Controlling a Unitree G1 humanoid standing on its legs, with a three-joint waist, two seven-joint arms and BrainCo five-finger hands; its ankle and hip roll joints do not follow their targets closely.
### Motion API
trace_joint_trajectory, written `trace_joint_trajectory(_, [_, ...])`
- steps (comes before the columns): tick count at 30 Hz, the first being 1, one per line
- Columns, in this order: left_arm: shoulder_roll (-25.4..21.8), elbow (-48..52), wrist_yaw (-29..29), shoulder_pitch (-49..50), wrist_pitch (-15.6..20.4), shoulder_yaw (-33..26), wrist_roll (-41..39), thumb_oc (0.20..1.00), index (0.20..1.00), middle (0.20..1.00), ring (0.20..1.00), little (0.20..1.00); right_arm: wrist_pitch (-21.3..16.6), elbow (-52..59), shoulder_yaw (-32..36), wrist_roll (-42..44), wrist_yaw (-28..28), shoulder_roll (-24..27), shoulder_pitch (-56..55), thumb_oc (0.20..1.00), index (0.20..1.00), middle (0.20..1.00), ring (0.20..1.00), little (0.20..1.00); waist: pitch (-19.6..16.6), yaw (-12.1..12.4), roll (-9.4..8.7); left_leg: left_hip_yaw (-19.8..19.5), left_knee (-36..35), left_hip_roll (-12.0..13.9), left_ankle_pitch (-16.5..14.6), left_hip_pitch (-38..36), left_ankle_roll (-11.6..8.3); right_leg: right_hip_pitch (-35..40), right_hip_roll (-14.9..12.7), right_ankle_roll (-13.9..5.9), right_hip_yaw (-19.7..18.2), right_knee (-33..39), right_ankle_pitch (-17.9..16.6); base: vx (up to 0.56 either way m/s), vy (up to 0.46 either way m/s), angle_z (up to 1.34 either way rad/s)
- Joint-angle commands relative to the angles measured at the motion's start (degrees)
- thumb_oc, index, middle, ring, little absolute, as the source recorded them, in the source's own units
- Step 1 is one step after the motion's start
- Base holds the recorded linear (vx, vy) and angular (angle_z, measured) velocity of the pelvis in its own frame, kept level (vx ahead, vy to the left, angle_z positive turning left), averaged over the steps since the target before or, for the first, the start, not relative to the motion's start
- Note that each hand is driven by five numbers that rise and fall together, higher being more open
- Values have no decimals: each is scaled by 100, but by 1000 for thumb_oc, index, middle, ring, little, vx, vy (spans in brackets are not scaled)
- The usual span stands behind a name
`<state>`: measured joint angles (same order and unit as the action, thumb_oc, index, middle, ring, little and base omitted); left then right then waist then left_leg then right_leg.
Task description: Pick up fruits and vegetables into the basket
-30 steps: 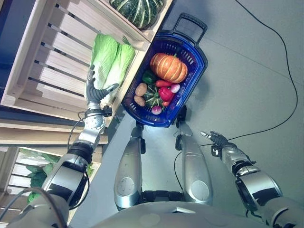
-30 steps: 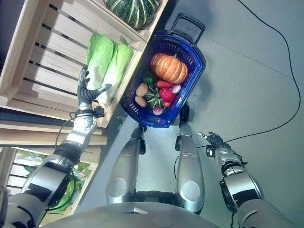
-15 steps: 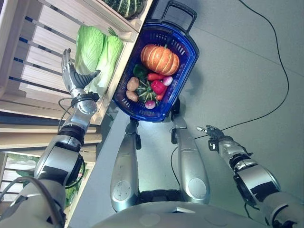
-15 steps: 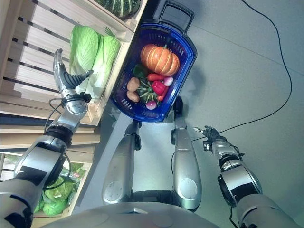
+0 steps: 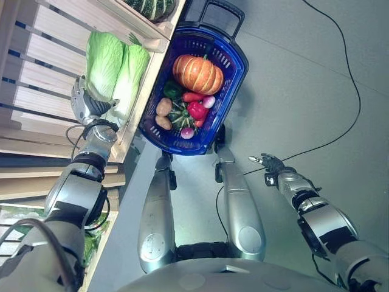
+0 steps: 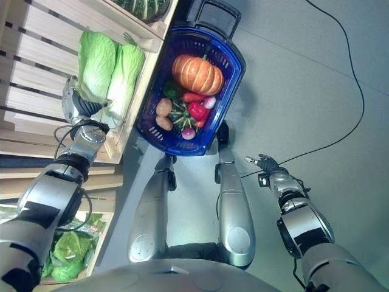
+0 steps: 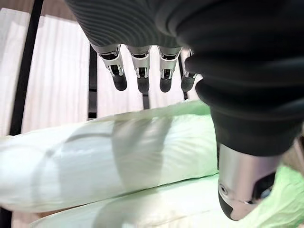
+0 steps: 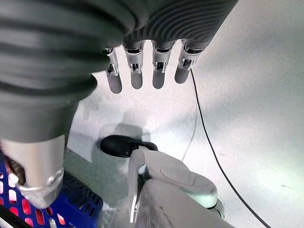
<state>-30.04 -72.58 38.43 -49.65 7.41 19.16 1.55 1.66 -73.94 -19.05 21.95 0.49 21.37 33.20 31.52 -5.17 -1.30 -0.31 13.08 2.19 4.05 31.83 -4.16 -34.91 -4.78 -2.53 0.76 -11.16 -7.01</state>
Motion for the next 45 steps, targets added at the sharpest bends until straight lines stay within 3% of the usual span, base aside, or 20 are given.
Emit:
trace_joint_trajectory(1, [-340,-356,-135,-122,-144,-33,-255,1000,1000,1000,1000,1000,152,4,-276,162,9,190,-153,1000,1000,1000,1000,1000,-173,10,-42,102,443,-185,-298,446,82,-192,321,23,39,-905,850,-1,14,-3])
trace_joint_trajectory(15, [-303,-845,-600,-368,-368,94,-554,1000,1000,1000,1000,1000,179,-44,-373,185,79,232,30,1000,1000,1000,1000,1000,-173,-38,-93,123,492,-170,-288,582,53,-313,357,25,35,-953,873,-1,3,-1])
trace_joint_trajectory(32, [-305,-1091,-400,-665,-1022,46,-755,1000,1000,1000,1000,1000,242,-14,-490,326,46,180,169,1000,1000,1000,1000,1000,-173,-48,-181,92,523,-165,-239,790,31,-524,389,24,41,-969,820,-1,0,0])
trace_joint_trajectory(45, [-305,-1176,-166,-696,-1247,0,-874,1000,1000,1000,1000,1000,225,-33,-521,394,49,180,205,1000,1000,1000,1000,1000,-173,-31,-210,64,540,-173,-255,856,17,-587,389,15,54,-971,830,0,0,0])
